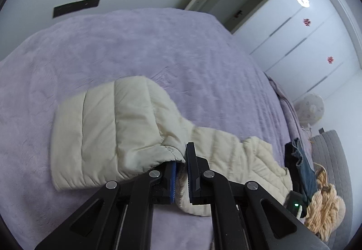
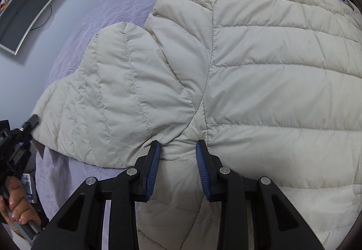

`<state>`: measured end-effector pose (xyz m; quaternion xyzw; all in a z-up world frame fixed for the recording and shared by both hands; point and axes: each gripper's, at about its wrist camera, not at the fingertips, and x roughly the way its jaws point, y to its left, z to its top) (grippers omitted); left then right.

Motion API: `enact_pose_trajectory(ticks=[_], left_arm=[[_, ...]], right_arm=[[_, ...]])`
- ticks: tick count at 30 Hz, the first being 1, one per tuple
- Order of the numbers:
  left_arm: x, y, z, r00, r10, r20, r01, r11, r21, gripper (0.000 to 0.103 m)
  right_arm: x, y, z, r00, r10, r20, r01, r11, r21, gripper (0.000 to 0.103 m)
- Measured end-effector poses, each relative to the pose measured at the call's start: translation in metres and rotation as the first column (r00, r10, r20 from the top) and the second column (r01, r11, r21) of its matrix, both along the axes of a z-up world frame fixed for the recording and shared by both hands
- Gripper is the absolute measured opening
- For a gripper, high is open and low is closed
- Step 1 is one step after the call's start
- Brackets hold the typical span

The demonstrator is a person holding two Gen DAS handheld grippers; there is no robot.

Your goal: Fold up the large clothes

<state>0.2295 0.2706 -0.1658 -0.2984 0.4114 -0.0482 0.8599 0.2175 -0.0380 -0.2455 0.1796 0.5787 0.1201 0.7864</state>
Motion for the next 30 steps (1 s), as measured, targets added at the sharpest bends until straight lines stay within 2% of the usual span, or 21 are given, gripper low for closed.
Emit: enact_pose_trajectory(ticks=[4,6,8,14,16,19,25,28,30], left_arm=[[0.01,-0.053,0.042,0.988,-0.132,0.081,0.13,0.991,0.026,0.009],[0.014,-0.083,0.054,0.972,-0.213,0.097,0.212,0.977,0.027,0.009],[0.009,-0.117,0.064,0.95,-0.295,0.1,0.292,0.955,0.043,0.009],[0.008,-0.225,0.049,0.878,-0.477,0.03,0.47,0.873,0.13,0.009],[0.001,-0.261,0.039,0.855,-0.518,-0.013,0.511,0.839,0.186,0.009],[-0.005,-0.309,0.018,0.81,-0.581,-0.08,0.58,0.773,0.256,0.009],[-0.031,-0.381,-0.026,0.713,-0.672,-0.199,0.688,0.616,0.384,0.009],[-0.041,-0.397,-0.039,0.683,-0.69,-0.241,0.713,0.559,0.423,0.01],[-0.045,-0.402,-0.043,0.683,-0.688,-0.247,0.709,0.543,0.45,0.01]], right_arm=[[0.001,-0.007,0.002,1.0,-0.006,-0.012,0.006,0.999,0.049,0.036],[-0.004,-0.025,0.007,0.997,-0.037,-0.065,0.046,0.989,0.14,0.036],[-0.016,-0.055,0.017,0.994,-0.079,-0.076,0.092,0.977,0.19,0.036],[-0.062,-0.152,0.056,0.98,-0.2,0.002,0.199,0.975,0.103,0.036],[-0.08,-0.185,0.059,0.968,-0.253,-0.002,0.252,0.965,0.076,0.036],[-0.109,-0.222,0.062,0.946,-0.323,-0.019,0.323,0.945,0.057,0.036],[-0.135,-0.261,0.044,0.91,-0.412,-0.055,0.415,0.907,0.069,0.036],[-0.139,-0.268,0.039,0.905,-0.421,-0.06,0.424,0.902,0.077,0.036],[-0.141,-0.272,0.037,0.903,-0.426,-0.063,0.43,0.899,0.081,0.036]])
